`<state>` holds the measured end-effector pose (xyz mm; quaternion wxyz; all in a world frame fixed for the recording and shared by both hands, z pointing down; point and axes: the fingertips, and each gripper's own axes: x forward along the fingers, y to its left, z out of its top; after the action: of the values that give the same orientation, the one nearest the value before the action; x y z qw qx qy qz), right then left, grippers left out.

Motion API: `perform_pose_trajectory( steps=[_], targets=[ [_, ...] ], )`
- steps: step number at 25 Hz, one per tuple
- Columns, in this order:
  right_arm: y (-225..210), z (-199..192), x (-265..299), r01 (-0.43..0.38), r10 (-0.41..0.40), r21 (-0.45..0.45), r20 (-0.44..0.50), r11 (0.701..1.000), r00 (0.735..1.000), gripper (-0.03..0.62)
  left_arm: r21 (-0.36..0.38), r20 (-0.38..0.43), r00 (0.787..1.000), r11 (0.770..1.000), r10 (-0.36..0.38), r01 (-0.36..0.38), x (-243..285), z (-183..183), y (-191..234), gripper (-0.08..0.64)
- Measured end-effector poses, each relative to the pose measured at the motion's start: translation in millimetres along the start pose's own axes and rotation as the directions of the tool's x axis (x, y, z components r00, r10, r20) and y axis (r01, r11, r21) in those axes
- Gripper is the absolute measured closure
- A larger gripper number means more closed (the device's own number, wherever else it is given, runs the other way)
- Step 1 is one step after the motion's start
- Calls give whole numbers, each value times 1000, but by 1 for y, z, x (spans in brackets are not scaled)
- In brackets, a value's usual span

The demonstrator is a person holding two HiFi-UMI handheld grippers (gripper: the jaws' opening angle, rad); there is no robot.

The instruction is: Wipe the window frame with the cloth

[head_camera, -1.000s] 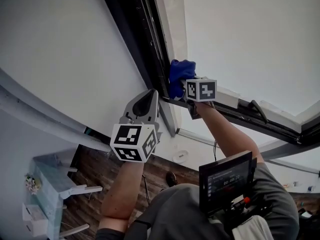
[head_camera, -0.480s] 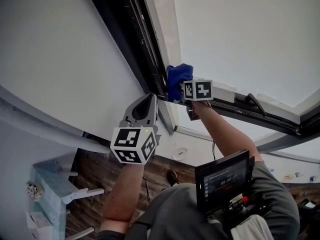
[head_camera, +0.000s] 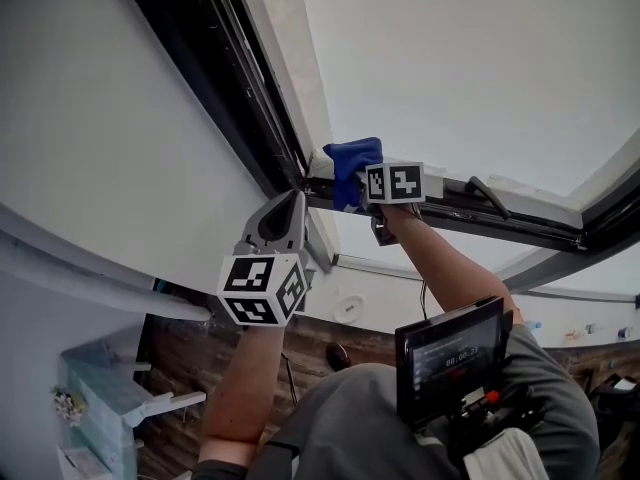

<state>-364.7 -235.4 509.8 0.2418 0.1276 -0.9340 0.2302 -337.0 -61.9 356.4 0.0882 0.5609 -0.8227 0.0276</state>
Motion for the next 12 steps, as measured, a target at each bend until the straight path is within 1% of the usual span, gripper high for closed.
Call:
perform_pose_trajectory(
  steps=[7,10,12],
  targets=[
    [-39,-10,-40,68,-68,30,7,997,998,431,-10,3,999,999,-51,51,12,-2,-26,552],
    [-65,-9,-64,118,-119,52,26,992,993,431,-6,12,994,994,-106,106,24,0,-48,552],
    [-74,-10,-77,129,-132,60,33,990,991,431,-4,16,991,992,-129,130,28,2,-59,552]
  ],
)
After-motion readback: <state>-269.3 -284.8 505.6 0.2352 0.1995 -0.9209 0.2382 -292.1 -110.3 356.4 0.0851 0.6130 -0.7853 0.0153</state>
